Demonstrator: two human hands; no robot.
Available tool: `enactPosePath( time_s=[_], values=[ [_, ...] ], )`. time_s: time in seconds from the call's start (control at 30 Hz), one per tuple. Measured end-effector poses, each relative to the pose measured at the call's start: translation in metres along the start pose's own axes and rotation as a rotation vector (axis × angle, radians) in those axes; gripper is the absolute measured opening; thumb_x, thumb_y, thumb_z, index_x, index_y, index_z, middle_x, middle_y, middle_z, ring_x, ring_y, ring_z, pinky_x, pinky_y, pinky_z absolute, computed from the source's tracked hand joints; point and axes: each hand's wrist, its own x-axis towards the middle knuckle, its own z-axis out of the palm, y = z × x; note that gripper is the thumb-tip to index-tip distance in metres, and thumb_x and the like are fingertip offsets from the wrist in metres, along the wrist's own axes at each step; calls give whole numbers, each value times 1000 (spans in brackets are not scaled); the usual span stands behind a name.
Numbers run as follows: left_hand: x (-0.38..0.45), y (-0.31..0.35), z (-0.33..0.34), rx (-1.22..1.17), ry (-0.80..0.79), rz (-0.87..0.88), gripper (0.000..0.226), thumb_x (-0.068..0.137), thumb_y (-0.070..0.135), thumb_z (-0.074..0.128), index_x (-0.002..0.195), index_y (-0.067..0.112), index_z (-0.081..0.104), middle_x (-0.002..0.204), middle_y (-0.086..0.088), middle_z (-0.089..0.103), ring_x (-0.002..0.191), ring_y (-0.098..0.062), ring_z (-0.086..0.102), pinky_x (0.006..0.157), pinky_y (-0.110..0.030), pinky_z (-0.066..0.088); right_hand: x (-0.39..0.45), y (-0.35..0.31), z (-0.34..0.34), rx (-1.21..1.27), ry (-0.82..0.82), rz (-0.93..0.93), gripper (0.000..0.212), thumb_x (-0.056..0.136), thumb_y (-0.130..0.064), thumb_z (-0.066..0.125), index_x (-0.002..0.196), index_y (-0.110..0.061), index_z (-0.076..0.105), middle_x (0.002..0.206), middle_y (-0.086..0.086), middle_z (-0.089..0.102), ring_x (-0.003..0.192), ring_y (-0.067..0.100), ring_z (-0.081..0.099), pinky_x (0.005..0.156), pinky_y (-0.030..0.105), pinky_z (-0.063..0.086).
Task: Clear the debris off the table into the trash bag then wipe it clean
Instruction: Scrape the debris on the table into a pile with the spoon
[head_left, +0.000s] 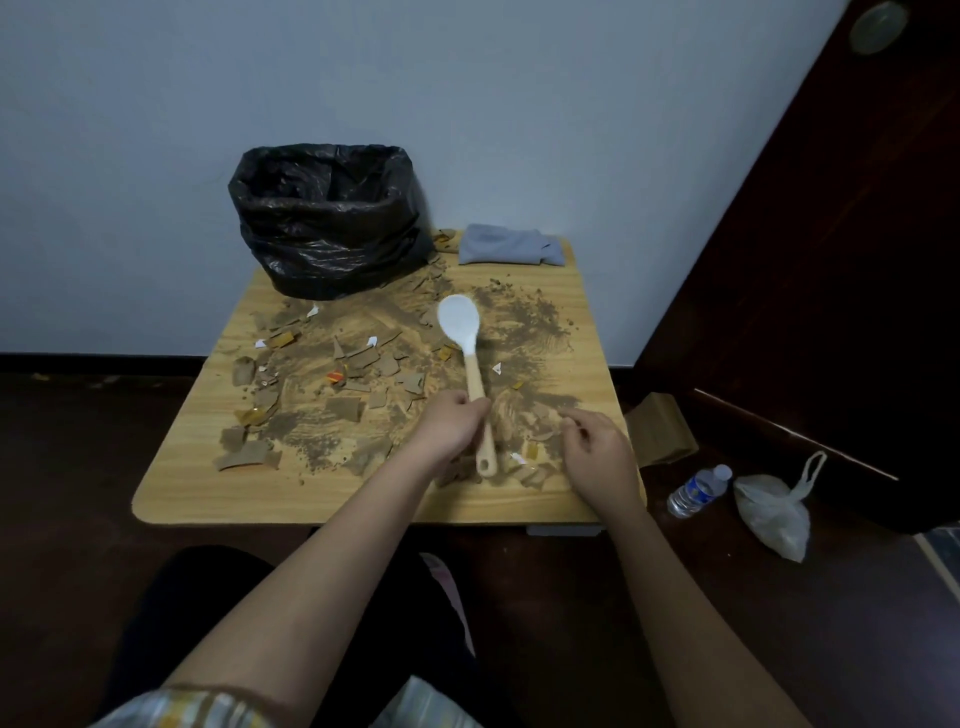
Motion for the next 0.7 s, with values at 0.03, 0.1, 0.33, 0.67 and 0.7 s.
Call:
enactPosePath(
  time_s=[0.03,0.1,0.33,0.67,0.7],
  values=[
    [1,-2,-1,50,-3,27,22,95,17,50,74,12,55,60,-6,57,46,-17,53,42,-23,38,7,8,-1,-107,-18,23,31,97,-15,47,124,-10,63,124,7,61,113,19,54,88,25,43],
    [3,-5,-4,149,-17,72,18,95,18,50,78,14,56,63,-7,61,55,-24,59,50,-29,45,19,23,-3,-300,-97,77,39,95,-9,45,131,-6,57,136,11,53,125,28,46,100,36,40],
    [-4,-16,-8,844,-68,246,22,94,32,47,75,21,47,68,1,52,58,-17,48,47,-28,28,32,39,-2,-619,-256,72,48,91,-16,47,139,-13,47,146,6,41,131,29,38,100,38,38],
    [-10,-6,-3,1280,-14,446,23,96,37,44,113,30,58,93,-2,63,84,-26,62,55,-28,35,32,45,1,-651,-254,71,52,88,-15,49,140,-16,46,144,4,43,128,28,40,94,34,39],
    [-11,-3,-2,1304,-20,441,22,96,36,43,109,29,60,88,0,60,81,-25,60,53,-28,33,32,45,1,-652,-257,72,52,89,-15,48,141,-16,45,144,4,42,128,28,40,94,34,39]
  ],
)
